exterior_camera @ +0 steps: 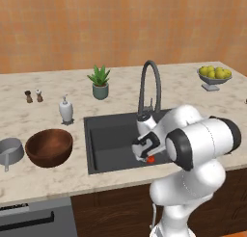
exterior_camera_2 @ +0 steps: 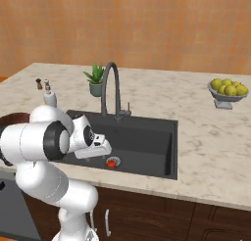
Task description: Pick the tomato from the sink and place it in the bowl. Then pick the bowl and place it in the microwave. Then close the microwave door and press the start button.
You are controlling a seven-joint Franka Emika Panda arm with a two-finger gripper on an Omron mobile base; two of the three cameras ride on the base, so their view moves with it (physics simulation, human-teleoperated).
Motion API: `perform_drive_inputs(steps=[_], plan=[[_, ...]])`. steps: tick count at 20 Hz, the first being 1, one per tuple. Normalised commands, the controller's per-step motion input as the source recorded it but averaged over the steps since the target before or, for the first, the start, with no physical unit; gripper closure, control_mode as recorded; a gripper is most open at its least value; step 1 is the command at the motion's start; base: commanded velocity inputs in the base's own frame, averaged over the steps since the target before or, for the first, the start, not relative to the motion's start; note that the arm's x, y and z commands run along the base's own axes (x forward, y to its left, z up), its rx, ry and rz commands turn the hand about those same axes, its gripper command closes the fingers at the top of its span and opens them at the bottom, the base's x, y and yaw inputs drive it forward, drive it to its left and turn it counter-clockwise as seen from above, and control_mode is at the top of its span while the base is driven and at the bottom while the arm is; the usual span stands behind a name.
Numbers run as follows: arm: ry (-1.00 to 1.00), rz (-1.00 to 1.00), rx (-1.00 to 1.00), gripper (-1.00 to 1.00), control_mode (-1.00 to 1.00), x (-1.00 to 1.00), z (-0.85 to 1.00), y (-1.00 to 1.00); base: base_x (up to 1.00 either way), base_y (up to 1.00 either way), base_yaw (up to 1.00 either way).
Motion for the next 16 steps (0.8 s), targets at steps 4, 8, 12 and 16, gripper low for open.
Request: perform_drive_inputs(steps=[4, 8, 12, 16], plan=[[0.04, 0.00, 0.00, -1.00, -1.00, 0.10, -0.38, -0.12, 0.00, 0.00, 0.00], [0.00, 0.00, 0.00, -1.00, -1.00, 0.11, -0.28, -0.16, 0.00, 0.00, 0.00], [0.00, 0.00, 0.00, -1.00, -1.00, 0.15, -0.05, -0.19, 0.00, 0.00, 0.00], [0.00, 0.00, 0.00, -1.00, -1.00, 0.13, -0.08, -0.14, 0.00, 0.00, 0.00]])
